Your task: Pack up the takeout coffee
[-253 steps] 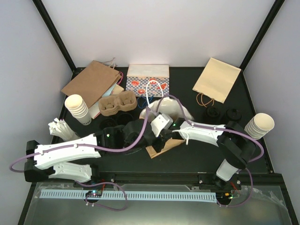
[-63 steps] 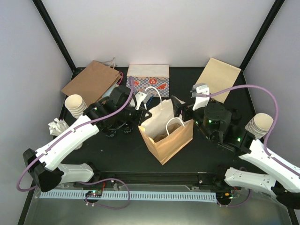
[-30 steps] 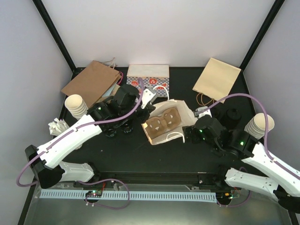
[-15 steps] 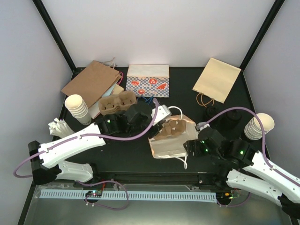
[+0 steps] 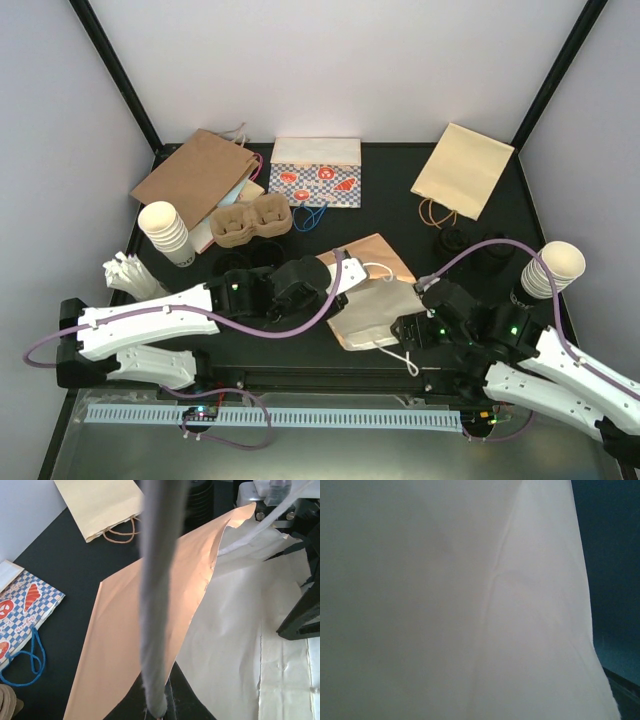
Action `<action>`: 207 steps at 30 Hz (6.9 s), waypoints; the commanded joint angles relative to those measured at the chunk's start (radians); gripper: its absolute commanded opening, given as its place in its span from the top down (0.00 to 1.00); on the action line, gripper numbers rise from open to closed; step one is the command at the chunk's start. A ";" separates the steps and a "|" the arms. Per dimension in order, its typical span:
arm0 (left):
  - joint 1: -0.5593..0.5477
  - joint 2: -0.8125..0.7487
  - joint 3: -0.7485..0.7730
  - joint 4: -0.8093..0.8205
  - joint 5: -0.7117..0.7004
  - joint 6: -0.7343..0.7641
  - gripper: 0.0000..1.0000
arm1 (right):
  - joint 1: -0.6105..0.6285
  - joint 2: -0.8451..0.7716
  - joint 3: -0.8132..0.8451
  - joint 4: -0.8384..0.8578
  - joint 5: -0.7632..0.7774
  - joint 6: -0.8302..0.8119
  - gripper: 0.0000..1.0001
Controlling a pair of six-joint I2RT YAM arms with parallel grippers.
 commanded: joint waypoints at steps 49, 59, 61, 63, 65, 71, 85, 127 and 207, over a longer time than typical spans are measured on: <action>0.207 0.042 0.150 -0.027 0.178 0.106 0.98 | 0.007 0.104 0.446 0.297 -0.016 -0.899 0.77; 0.207 0.002 0.133 -0.041 0.185 0.117 0.98 | 0.007 0.223 0.497 0.190 -0.046 -1.107 0.99; 0.207 0.002 0.132 -0.041 0.186 0.118 0.98 | 0.007 0.263 0.522 0.148 -0.041 -1.130 0.99; 0.207 0.001 0.134 -0.043 0.187 0.118 0.98 | 0.007 0.303 0.546 0.109 -0.018 -1.149 0.99; 0.207 0.003 0.134 -0.042 0.191 0.118 0.98 | 0.007 0.332 0.557 0.081 0.011 -1.175 0.99; 0.207 0.004 0.135 -0.040 0.190 0.111 0.99 | 0.007 0.347 0.543 0.037 -0.101 -1.307 0.99; 0.207 0.027 0.157 -0.036 0.191 0.096 0.99 | 0.072 0.306 0.376 0.181 -0.008 -1.399 0.99; 0.207 -0.034 0.151 -0.072 0.299 0.157 0.97 | 0.101 0.574 0.180 0.439 0.307 -1.452 0.99; -0.126 -0.051 0.015 -0.113 0.243 -0.019 0.95 | 0.329 0.893 0.005 0.758 0.862 -1.053 0.99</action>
